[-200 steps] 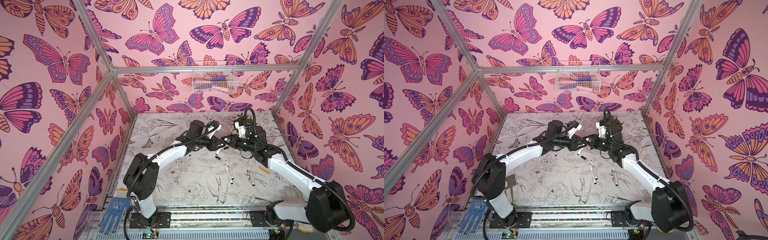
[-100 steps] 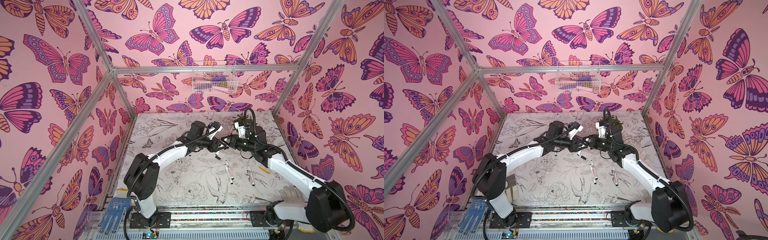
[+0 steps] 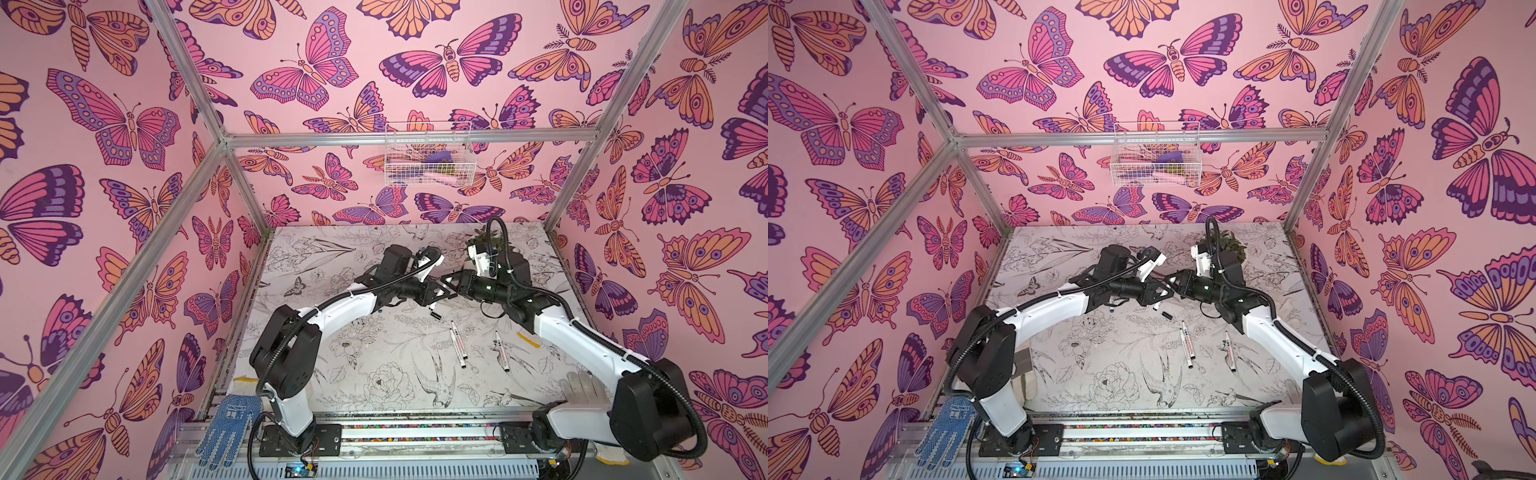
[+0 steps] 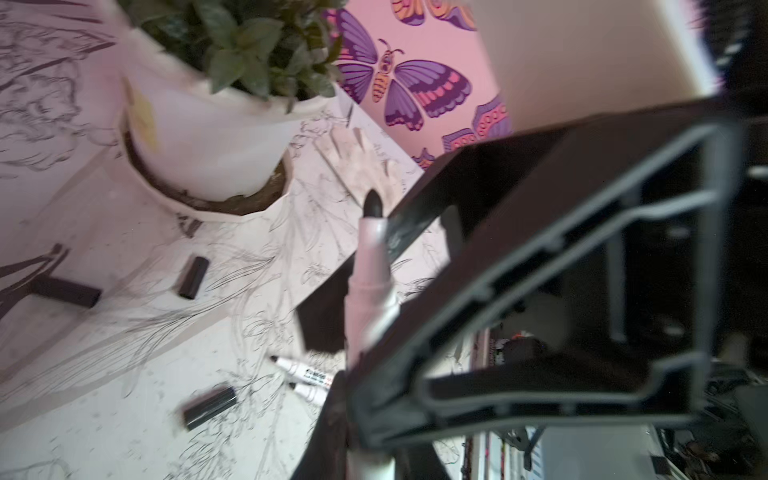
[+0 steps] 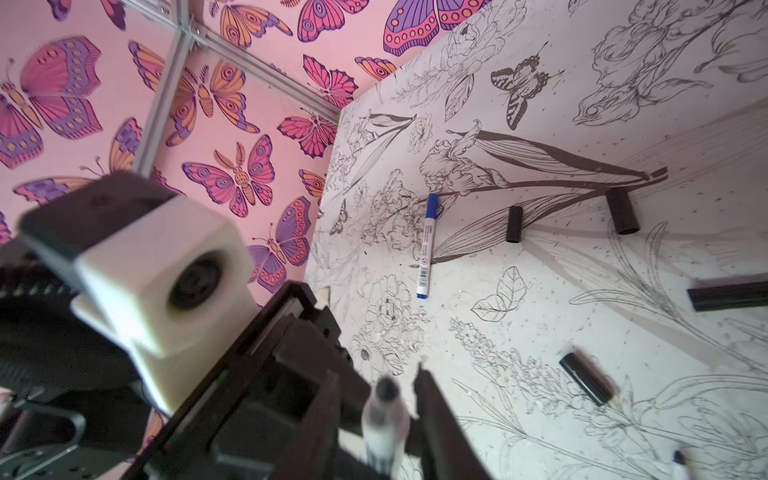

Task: Insert the pens into the pen caps
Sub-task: 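Open the right gripper and withdraw while the left gripper holds the marker upright, then lower the right gripper onto a black cap and close on it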

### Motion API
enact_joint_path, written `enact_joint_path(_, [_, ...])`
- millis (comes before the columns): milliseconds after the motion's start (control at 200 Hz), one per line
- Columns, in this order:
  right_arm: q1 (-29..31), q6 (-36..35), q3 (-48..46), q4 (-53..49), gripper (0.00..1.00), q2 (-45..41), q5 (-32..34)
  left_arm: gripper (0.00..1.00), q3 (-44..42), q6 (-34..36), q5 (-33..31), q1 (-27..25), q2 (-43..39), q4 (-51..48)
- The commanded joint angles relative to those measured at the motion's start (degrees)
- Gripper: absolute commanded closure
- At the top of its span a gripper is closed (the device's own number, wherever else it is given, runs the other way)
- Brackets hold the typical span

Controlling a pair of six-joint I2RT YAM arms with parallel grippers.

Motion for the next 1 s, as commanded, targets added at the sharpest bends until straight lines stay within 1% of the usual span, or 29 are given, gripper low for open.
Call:
enact_joint_path(0, [0.0, -1.7, 1.3, -5.4, 0.58, -1.0, 4.7, 1.00, -4.1, -2.4, -15.8, 2.6, -3.6, 0.5])
enact_joint_path(45, [0.0, -2.3, 1.3, -8.7, 0.57, -0.3, 8.1, 1.00, -5.4, -3.9, -20.4, 3.7, -4.8, 1.0])
enact_joint_path(130, [0.0, -1.2, 1.7, -13.5, 0.56, 2.6, 13.7, 1.00, -6.4, -5.0, -24.1, 4.9, -5.8, 1.3])
enact_joint_path(185, [0.3, -0.5, 2.4, -14.7, 0.55, 4.9, 15.3, 1.00, -6.4, -5.0, -24.6, 5.1, -6.1, 1.3])
enact_joint_path(295, [1.8, 2.3, 6.8, -21.0, 0.55, 10.5, 24.2, 1.00, -6.3, -6.5, -24.6, 5.1, -6.2, 1.6])
enact_joint_path(351, [1.9, 5.2, 9.8, -25.5, 0.55, 13.7, 28.1, 1.00, -6.3, -6.9, -24.3, 5.1, -6.4, 1.7])
enact_joint_path(421, [2.0, 9.7, 12.0, -28.0, 0.55, 18.3, 31.3, 1.00, -6.6, -7.0, -24.6, 5.1, -6.9, 1.9])
enact_joint_path(561, [2.1, 14.8, 15.1, -27.8, 0.55, 23.4, 33.9, 1.00, -8.0, -6.0, -25.2, 5.1, -8.6, 2.1])
enact_joint_path(691, [2.1, 18.6, 18.7, -30.2, 0.55, 27.2, 35.5, 1.00, -9.4, -5.0, -25.6, 5.1, -10.5, 2.2])
enact_joint_path(801, [2.1, 21.2, 20.3, -30.0, 0.55, 29.9, 35.8, 1.00, -9.8, -4.2, -25.7, 5.1, -11.5, 2.2])
enact_joint_path(991, [2.2, 23.5, 24.7, -30.9, 0.56, 35.6, 34.0, 1.00, -10.4, -2.6, -25.4, 5.2, -12.4, 2.1])
